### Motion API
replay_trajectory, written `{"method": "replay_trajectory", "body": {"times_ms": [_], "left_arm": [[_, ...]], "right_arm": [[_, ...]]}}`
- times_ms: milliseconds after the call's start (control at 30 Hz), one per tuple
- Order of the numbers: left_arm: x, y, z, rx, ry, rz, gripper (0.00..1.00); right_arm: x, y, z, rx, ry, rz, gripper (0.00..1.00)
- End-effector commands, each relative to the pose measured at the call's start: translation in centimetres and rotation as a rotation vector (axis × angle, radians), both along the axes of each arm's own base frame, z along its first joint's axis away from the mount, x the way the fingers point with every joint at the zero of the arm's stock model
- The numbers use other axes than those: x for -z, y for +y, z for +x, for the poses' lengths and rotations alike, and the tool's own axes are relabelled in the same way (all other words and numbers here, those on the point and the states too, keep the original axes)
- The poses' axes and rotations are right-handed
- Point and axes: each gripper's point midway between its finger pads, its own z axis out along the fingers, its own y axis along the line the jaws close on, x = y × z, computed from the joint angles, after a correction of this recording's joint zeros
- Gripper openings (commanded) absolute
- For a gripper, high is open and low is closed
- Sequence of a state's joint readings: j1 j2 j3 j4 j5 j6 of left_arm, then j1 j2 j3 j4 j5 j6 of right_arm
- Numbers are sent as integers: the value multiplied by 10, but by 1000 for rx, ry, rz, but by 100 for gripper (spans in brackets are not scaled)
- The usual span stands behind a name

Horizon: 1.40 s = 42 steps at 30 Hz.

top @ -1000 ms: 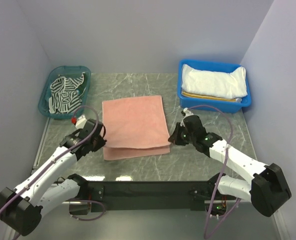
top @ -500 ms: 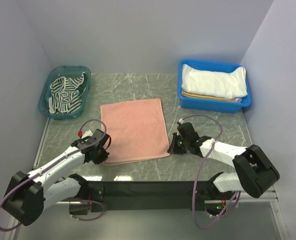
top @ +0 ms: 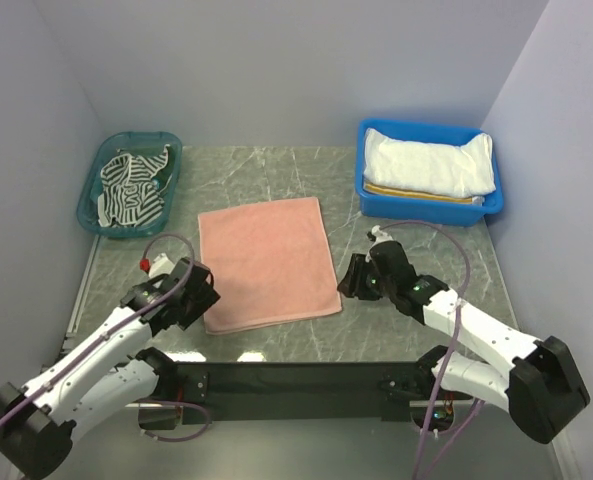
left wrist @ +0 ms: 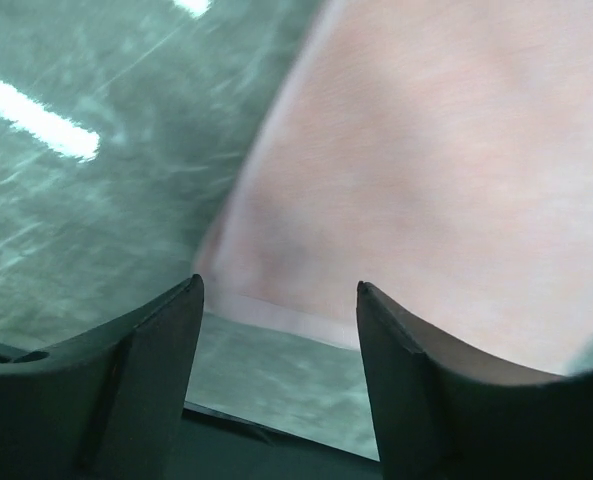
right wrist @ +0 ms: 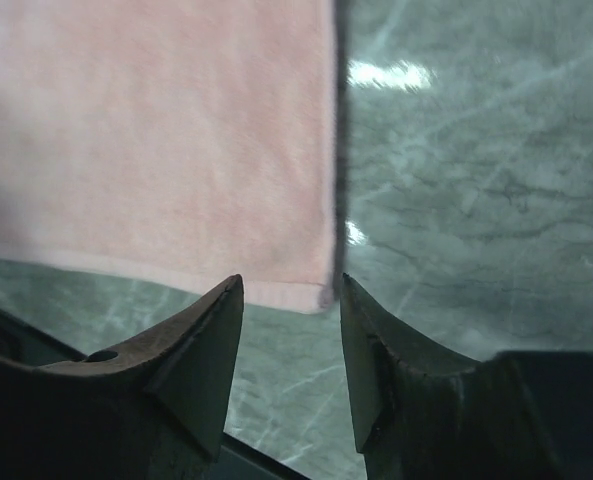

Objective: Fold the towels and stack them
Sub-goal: Fold the towel

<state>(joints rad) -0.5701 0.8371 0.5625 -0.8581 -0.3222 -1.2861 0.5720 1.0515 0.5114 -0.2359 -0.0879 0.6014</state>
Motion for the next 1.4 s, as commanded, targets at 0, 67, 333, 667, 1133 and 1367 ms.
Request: {"method": "replay_trajectory", "body": {"times_ms": [0, 67, 333, 667, 1133, 1367], "left_arm": [[-36, 2, 14, -26, -91, -1, 68], [-40, -13, 21, 22, -101, -45, 60], [12, -38, 26, 65, 2, -72, 39], [57, -15, -21, -45, 81, -116, 38], [-38, -35, 19, 65, -165, -183, 68], [-112, -54, 136, 94, -474, -75, 100]], "right_arm": [[-36, 14, 11, -37, -85, 59, 49], [-44, 32, 11, -84, -93, 129, 39], [10, 52, 5, -96, 53, 181, 29], [82, 12, -40, -32, 256, 16, 28], [-36, 15, 10, -41, -142, 76, 42], [-139, 74, 106, -52, -388, 245, 71]]}}
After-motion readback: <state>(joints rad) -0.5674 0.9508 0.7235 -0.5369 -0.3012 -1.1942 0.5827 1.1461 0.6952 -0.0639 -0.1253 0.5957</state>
